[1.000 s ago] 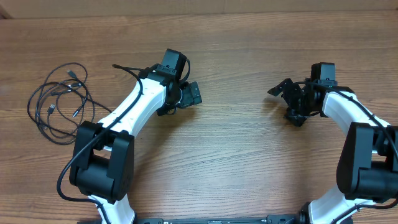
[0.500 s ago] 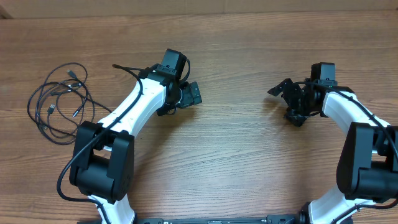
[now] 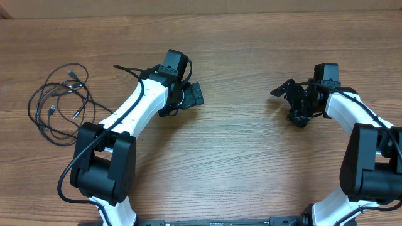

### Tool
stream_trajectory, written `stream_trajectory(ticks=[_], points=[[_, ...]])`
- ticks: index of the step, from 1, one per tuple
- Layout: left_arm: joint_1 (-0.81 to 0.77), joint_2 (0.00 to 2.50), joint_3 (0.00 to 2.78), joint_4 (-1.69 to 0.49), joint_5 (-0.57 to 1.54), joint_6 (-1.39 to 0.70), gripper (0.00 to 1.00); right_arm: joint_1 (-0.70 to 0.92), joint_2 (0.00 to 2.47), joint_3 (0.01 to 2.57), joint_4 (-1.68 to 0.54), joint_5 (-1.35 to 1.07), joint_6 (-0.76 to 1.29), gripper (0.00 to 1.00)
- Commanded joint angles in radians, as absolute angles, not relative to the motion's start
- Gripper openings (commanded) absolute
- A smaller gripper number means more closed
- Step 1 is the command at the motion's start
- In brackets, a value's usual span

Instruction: Untangle cables

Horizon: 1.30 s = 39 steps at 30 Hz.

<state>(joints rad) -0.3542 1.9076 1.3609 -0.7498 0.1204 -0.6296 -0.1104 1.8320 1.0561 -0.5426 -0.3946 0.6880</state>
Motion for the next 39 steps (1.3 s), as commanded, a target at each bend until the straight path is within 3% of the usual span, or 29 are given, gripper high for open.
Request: stream_trajectory(ticks=[1,24,32,36,39], points=[[-0.369,1.855,1.356,-0.748,0.123,-0.643,1.00,-0.110,1.892,1.014,-0.546,-0.337,0.681,1.00],[-0.424,1.442,1.356,-0.779,0.118,-0.620,0.99,-0.110,1.892,1.015,-0.546,-0.337,0.681,1.00],[-0.424,1.310,1.273,-0.794,-0.043,-0.621,0.99,-0.110,1.892,1.015,-0.546,-0.337,0.681,1.00],[-0.424,1.222,1.072,-0.610,-0.076,-0.620,0.99,-0.110,1.892,1.015,-0.546,-0.337,0.681,1.00],[-0.414,1.131,0.815,-0.226,-0.070,-0.620,1.00,-0.110,1.892,1.014,-0.546,-0.337,0.681,1.00]])
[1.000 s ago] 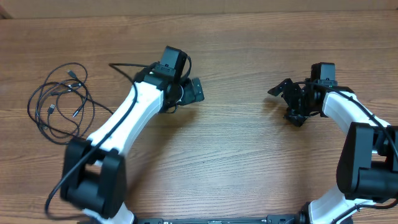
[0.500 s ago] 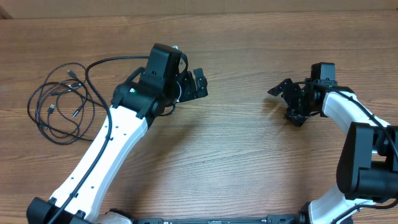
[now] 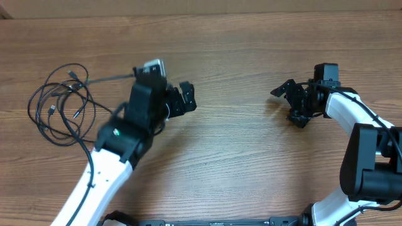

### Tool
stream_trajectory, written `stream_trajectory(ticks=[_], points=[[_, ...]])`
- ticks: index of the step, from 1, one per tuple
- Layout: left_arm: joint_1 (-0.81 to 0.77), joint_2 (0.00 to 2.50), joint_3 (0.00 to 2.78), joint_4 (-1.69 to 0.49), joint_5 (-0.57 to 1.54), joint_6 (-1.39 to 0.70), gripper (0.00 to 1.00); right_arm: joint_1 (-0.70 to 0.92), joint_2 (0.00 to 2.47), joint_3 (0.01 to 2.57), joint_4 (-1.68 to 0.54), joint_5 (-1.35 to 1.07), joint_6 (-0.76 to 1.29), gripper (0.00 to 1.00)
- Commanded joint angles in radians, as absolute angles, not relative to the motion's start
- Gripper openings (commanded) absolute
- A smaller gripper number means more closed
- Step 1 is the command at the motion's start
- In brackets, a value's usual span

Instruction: Untangle cables

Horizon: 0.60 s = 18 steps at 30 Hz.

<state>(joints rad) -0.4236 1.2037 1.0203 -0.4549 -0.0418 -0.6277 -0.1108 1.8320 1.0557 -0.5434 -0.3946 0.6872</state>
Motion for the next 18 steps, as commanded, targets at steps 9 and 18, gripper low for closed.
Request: stream_trajectory(ticks=[9,18], points=[[-0.371,0.942,0.382,0.352,-0.057,-0.630,0.99,-0.110,1.892,1.014,-0.546,-0.337,0.681,1.00],[-0.269,0.807,0.189,0.380,-0.059,-0.768,1.00,-0.110,1.892,1.015,-0.546,-0.337,0.681,1.00]])
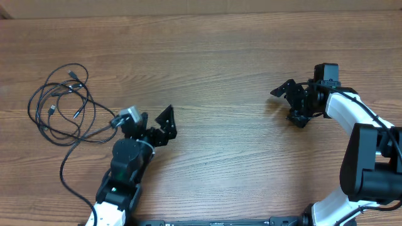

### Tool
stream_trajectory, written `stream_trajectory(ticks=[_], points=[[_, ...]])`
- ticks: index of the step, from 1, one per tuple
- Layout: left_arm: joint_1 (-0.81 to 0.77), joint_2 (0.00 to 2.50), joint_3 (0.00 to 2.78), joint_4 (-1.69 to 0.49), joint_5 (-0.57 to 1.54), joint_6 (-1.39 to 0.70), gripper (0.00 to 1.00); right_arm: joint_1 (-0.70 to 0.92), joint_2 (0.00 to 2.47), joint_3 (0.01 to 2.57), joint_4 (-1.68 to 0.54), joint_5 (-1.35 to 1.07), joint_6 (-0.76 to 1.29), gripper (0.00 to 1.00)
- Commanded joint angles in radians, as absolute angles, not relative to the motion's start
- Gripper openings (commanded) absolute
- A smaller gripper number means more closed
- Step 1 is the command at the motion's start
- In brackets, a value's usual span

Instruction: Untangle cables

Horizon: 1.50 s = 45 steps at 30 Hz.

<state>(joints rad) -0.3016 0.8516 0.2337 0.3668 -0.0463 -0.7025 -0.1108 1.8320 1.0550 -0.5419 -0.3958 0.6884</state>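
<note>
A tangle of thin black cables (59, 103) lies in loose loops at the left of the wooden table (220, 56). My left gripper (161, 127) is to the right of the tangle, near the table's middle left. It is open, holds nothing and is clear of the cables. My right gripper (290, 103) hovers at the right side, far from the tangle. Its fingers are spread and nothing is between them.
The left arm's own black lead (68, 164) curves from its wrist down the near left side, passing close to the tangle's lower loops. The left arm body (122, 169) is folded back near the front edge. The right arm (352, 116) runs along the right edge.
The left arm has drawn back toward the front edge. Its gripper has gone from about the table's upper middle left to lower and further left. The cables and right arm are unchanged.
At first the left arm was stretched out, its gripper open right of the tangle. Later it appeared blurred at nearly the same place with the arm shifted. Now it is folded back and lower. The tangle and right gripper stayed put.
</note>
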Motion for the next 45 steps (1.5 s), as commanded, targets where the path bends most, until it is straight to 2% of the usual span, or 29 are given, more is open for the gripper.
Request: stream_trajectory(ticks=[1,9,13,16,23,30,35,45], points=[[-0.260,0.794,0.175,0.390,-0.059,-0.768,1.00,-0.110,1.892,1.015,-0.546,-0.337,0.681,1.00],[-0.174,0.641,0.010,0.473,-0.062,-0.767,1.00,-0.110,1.892,1.015,-0.546,-0.337,0.681,1.00],[-0.130,0.570,0.005,0.408,-0.059,-0.728,0.99,-0.110,1.892,1.014,-0.546,-0.337,0.681,1.00],[-0.099,0.501,0.005,0.324,-0.060,-0.669,1.00,-0.110,1.892,1.015,-0.546,-0.337,0.681,1.00],[-0.041,0.206,0.005,-0.078,-0.062,-0.584,1.00,-0.110,1.892,1.015,-0.546,-0.337,0.681,1.00],[-0.027,0.003,0.006,-0.082,0.008,-0.294,0.99,-0.110,1.892,1.015,-0.546,-0.337,0.681,1.00],[-0.036,0.003,0.006,-0.079,0.064,-0.234,0.99,-0.110,1.892,1.015,-0.546,-0.337,0.681,1.00],[-0.055,0.018,0.006,-0.078,0.041,-0.216,0.99,-0.110,1.892,1.015,-0.546,-0.337,0.681,1.00]])
